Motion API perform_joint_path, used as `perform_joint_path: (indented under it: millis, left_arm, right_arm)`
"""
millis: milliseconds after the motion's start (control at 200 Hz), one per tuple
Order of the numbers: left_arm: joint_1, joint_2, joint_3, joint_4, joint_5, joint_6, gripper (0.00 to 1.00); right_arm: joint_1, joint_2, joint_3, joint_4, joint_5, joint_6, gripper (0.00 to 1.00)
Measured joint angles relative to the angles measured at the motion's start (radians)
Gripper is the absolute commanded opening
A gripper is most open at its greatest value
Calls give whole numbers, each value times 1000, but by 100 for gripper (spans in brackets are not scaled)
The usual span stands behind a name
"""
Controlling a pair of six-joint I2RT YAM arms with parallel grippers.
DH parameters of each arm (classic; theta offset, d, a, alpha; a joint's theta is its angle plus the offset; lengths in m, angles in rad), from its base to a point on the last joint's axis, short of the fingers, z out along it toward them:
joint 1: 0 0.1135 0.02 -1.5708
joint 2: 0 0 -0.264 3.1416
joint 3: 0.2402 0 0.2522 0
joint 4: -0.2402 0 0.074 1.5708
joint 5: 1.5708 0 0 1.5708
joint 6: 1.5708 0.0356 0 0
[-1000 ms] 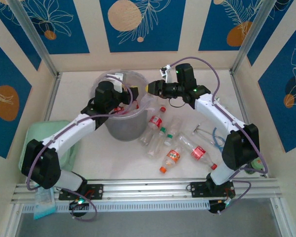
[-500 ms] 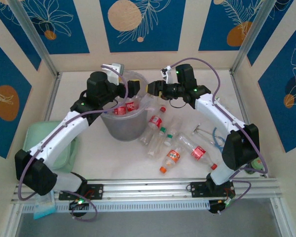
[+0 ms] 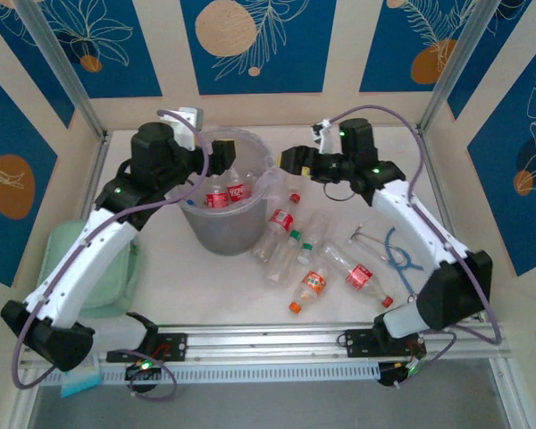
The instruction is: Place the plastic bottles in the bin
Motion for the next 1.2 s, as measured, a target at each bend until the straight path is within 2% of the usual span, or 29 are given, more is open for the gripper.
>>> perform_joint_path:
  millis: [120,300,475,705,881,1006,1201]
  left_arm:
    - [1,-67,2,-100,-58,0,97]
    - [31,-133,-37,-213,-84,-1,99]
    - [47,-150,-105,-286,-80,-9,100]
    - [48,-167,-152,-311,-53,-40,99]
    - [48,-173,-152,-319,-36,-50,99]
    - [49,-163,-146,-332,-16,-49,99]
    - [51,-116,-100,-357,0,-32,99]
  right_arm:
    - [-105,-109,-37,-64,45,-13,100]
    - [-269,-145,-65,-237,166,-37,99]
    - [-358,-110,-101,-412,313,-94,99]
    - [-457,38,-64,-513,557,-214,99]
    - [-519,259,106,-511,721,-429,99]
    - [-546,386,186,-458,760,-599,99]
    - [-549,491,174,-360,812,-880,99]
